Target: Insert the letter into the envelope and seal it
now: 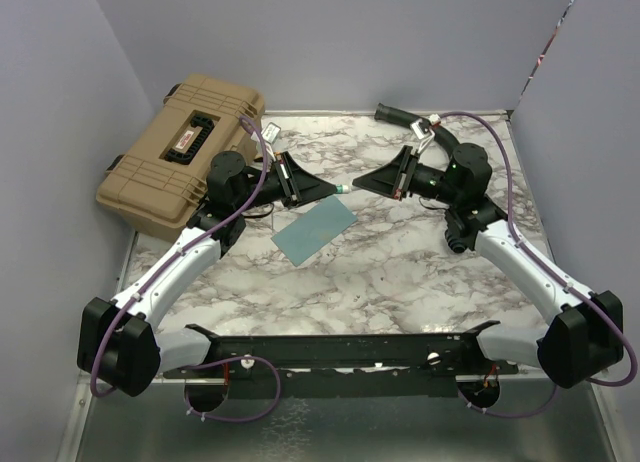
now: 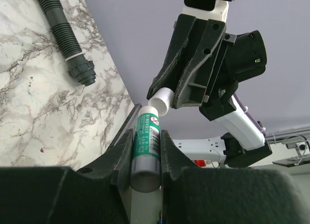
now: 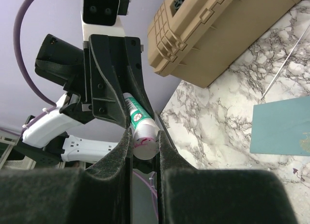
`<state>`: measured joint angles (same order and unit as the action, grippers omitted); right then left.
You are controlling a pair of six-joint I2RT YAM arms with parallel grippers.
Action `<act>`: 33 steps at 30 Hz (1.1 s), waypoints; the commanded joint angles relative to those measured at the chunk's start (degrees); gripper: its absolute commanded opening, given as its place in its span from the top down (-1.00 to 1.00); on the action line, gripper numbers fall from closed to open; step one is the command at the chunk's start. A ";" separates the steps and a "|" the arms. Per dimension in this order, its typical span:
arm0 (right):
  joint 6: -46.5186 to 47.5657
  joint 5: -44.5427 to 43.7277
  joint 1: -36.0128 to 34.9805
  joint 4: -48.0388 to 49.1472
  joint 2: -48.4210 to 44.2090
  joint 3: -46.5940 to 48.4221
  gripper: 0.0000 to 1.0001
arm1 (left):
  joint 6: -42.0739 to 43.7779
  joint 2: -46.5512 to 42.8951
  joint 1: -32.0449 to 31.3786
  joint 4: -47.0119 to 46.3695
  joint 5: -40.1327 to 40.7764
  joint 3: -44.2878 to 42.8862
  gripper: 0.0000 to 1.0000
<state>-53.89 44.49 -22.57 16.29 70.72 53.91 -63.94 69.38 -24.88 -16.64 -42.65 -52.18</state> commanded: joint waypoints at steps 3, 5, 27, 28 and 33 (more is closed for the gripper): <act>0.88 1.89 -0.53 -0.20 0.17 1.44 0.95 | 0.99 0.38 -0.41 -1.58 -1.54 -1.34 1.00; 0.89 1.99 -0.62 -0.13 0.36 1.42 0.95 | 1.00 0.40 -0.43 -1.56 -1.55 -1.42 1.00; -4.83 1.64 -1.80 7.25 -0.08 -2.96 0.99 | -4.39 -2.29 -0.70 -6.73 -1.80 -1.73 1.00; -6.14 1.77 -1.96 8.61 -0.32 -3.37 0.99 | -4.86 -2.43 -0.69 -7.51 -1.74 -1.70 1.00; -10.35 2.53 -3.79 12.26 -0.58 -3.28 0.99 | -7.31 -2.31 -1.04 -11.32 -1.95 -1.68 1.00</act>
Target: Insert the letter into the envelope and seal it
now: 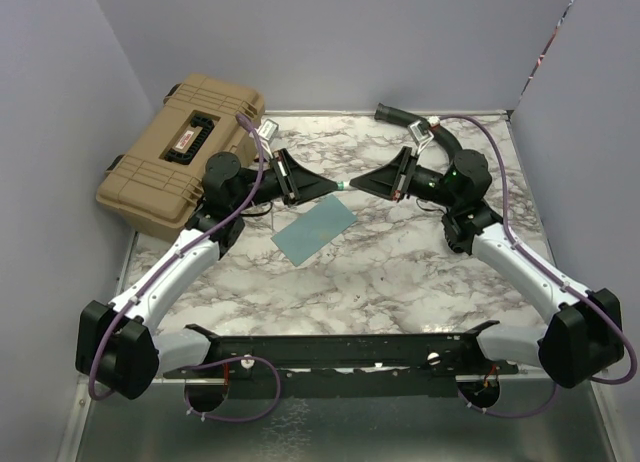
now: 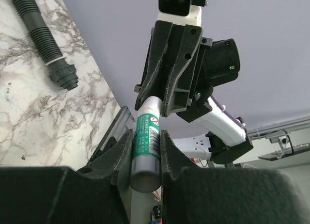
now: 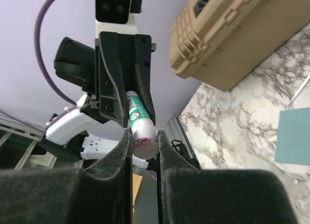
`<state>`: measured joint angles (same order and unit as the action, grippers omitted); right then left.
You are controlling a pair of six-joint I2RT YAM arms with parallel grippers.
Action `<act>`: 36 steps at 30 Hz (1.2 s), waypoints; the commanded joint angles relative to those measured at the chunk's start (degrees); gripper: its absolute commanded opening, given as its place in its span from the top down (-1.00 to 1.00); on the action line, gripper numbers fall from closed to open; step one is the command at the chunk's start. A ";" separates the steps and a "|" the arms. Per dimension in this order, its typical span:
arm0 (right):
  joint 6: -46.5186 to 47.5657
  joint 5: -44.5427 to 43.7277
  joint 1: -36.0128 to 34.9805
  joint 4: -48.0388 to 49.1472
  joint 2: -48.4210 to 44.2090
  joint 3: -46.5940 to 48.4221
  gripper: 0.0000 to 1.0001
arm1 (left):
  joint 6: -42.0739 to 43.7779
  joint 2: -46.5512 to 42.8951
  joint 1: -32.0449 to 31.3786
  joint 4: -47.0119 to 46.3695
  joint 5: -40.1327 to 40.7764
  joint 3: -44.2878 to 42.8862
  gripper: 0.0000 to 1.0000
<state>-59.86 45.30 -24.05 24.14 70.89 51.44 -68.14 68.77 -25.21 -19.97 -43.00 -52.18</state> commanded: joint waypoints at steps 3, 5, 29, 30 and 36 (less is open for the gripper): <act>-6.25 1.82 -2.75 6.29 -1.04 -1.27 0.99 | -3.22 -1.94 -1.17 -9.69 -1.37 -1.52 1.00; -8.63 2.10 -2.95 9.72 -0.92 -2.12 0.99 | -3.40 -1.51 -1.73 -10.67 -1.61 -1.52 1.00; -14.58 1.33 -9.26 16.69 0.34 -2.99 0.99 | -0.74 -0.18 -9.57 -12.71 4.22 5.34 1.00; -14.48 1.21 -9.62 16.79 0.75 -2.89 0.99 | -0.50 -0.33 -9.83 -12.66 4.87 5.71 1.00; -14.05 1.16 -12.25 16.73 2.96 -1.92 0.99 | 1.18 0.22 -10.12 -12.64 4.65 5.03 1.00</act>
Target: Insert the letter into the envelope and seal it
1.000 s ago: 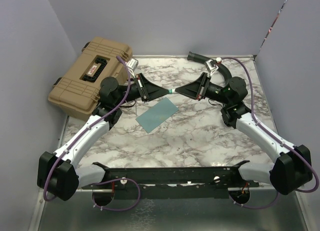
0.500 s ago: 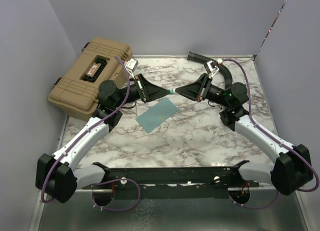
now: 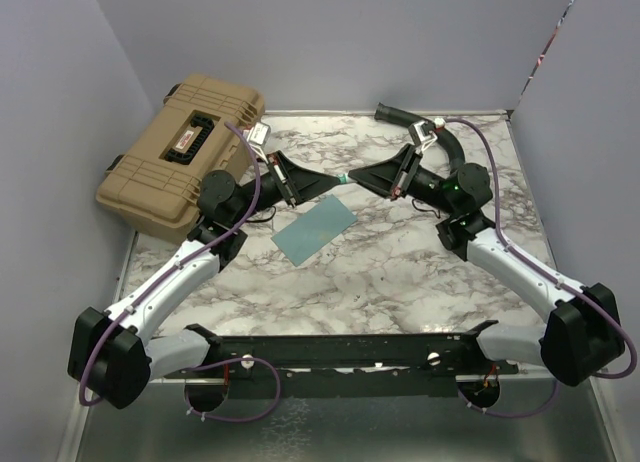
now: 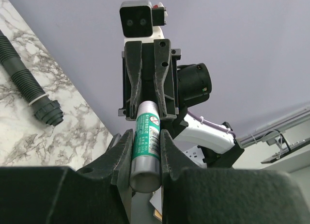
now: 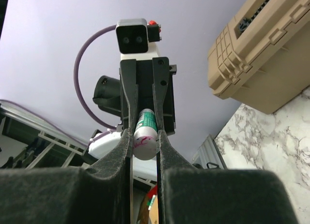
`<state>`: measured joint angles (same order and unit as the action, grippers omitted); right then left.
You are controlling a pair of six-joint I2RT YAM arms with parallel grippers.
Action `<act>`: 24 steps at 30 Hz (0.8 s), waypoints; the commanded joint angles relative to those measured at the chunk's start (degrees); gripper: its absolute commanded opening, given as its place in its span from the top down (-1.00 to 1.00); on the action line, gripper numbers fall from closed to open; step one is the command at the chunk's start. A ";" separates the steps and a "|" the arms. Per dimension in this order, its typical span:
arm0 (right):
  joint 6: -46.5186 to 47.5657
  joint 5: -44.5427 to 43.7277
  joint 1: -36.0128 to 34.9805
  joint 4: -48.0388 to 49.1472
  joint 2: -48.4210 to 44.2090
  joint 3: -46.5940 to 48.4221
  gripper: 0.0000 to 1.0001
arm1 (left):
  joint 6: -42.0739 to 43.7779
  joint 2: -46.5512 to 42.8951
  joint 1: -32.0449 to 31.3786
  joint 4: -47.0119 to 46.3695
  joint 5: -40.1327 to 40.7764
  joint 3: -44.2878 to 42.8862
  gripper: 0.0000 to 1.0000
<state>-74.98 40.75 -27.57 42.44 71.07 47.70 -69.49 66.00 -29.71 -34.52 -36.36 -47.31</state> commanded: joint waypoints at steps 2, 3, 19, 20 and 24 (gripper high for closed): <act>1.73 5.30 -9.65 -2.33 3.21 2.25 0.99 | 3.01 3.18 -5.68 1.90 -1.58 0.13 1.00; 1.74 5.01 -9.95 -2.54 3.45 2.26 0.99 | 2.97 3.30 -5.70 1.89 -1.41 0.11 1.00; 19.12 -16.62 -4.67 -40.71 -5.17 3.22 0.99 | 27.59 -5.21 -5.27 34.32 17.47 0.11 -0.38; 19.35 -17.83 -4.34 -41.99 -5.04 2.40 0.99 | 28.51 -5.87 -5.31 35.56 18.35 1.18 -0.71; 20.46 -22.80 -2.91 -46.28 -4.54 -2.08 0.99 | 35.02 -6.71 -5.10 43.87 21.24 0.70 -0.98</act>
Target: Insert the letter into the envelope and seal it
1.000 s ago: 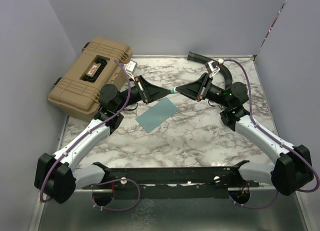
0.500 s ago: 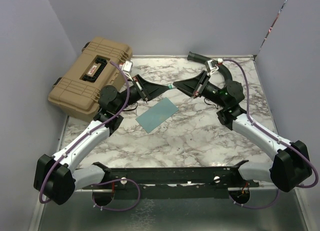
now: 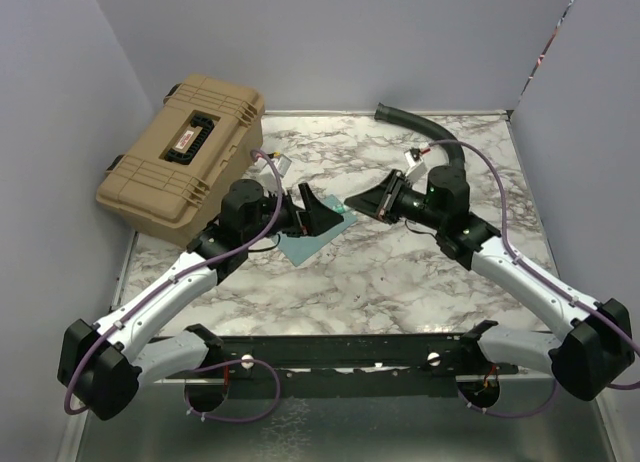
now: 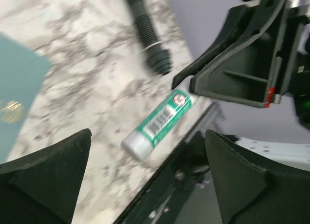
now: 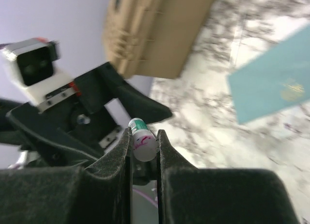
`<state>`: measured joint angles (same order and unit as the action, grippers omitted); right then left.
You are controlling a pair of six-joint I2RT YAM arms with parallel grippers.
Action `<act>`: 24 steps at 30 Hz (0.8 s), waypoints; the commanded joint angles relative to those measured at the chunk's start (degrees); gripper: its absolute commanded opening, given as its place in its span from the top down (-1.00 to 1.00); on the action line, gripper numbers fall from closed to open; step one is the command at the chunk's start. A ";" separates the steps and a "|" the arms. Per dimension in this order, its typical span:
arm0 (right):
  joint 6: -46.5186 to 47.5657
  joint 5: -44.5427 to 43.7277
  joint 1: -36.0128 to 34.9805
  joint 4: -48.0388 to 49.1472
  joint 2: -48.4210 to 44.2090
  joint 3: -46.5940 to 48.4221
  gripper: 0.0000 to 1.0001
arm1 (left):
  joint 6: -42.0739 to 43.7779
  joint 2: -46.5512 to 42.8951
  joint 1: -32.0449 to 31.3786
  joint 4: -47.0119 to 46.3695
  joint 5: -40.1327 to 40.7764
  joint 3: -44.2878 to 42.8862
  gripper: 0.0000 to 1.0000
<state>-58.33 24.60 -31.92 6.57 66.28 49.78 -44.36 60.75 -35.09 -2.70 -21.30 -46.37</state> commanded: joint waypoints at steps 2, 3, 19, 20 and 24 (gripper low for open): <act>5.04 -9.72 2.22 -11.74 0.52 -6.24 0.99 | 13.08 -1.50 0.29 16.91 9.50 -1.87 -0.98; 5.99 -11.24 2.71 -12.55 1.02 -7.08 0.99 | 14.10 -1.62 0.26 18.79 11.20 -2.41 -0.98; 21.84 -14.99 19.87 -20.80 18.88 -8.45 0.81 | 15.89 -0.45 0.29 22.32 12.81 -3.76 -0.98; 22.27 -16.05 19.90 -20.87 20.07 -7.87 0.67 | 16.04 -0.26 0.29 22.33 12.86 -3.93 -0.98; 22.37 -20.36 19.90 -21.57 22.51 -6.70 0.15 | 16.41 -0.08 0.28 22.83 13.30 -4.87 -0.98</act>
<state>-38.94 10.92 -12.25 -11.00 86.54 41.89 -29.28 60.40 -34.89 19.09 -9.06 -48.42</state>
